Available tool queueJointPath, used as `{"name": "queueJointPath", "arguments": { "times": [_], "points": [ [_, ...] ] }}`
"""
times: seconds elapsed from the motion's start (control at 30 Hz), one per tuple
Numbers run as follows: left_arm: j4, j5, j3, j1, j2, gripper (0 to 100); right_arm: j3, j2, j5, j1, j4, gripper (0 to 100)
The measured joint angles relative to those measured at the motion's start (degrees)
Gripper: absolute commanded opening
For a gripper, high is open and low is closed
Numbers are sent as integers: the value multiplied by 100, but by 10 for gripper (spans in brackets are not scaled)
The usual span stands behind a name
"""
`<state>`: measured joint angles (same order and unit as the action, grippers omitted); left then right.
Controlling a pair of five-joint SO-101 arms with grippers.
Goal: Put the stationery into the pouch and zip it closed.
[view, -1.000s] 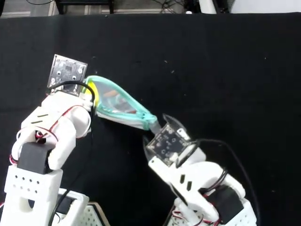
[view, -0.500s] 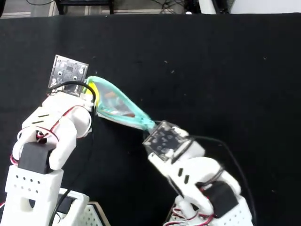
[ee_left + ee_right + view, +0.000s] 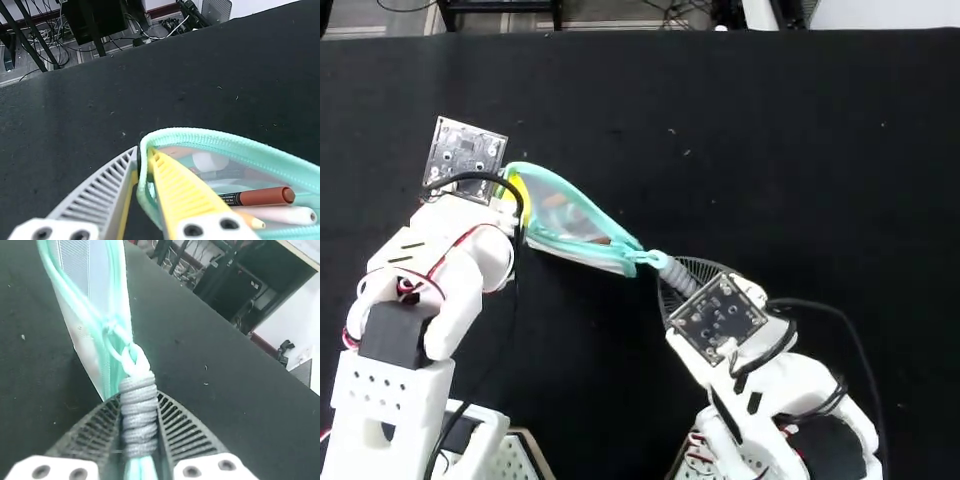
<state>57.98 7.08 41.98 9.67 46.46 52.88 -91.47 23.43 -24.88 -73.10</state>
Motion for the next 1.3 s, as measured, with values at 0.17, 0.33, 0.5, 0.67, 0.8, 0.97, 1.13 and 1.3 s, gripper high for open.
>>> {"name": "queueJointPath", "arguments": {
  "times": [0.17,0.33,0.5,0.67,0.8,0.97,1.13,1.3],
  "points": [
    [0,0,0,0,0,30,607,-9,0,-264,510,123],
    [0,0,0,0,0,30,1160,0,-9,-325,932,123],
    [0,0,0,0,0,30,1503,0,-9,-325,1266,12],
    [0,0,0,0,0,30,1503,26,-9,-308,1363,11],
    [0,0,0,0,0,30,1319,53,0,-308,1345,11],
    [0,0,0,0,0,30,615,53,0,-308,1020,11],
    [554,0,-642,-9,-18,33,185,26,0,-334,949,11],
    [1618,0,-1609,-9,-44,71,132,299,0,-141,1055,11]
  ]
}}
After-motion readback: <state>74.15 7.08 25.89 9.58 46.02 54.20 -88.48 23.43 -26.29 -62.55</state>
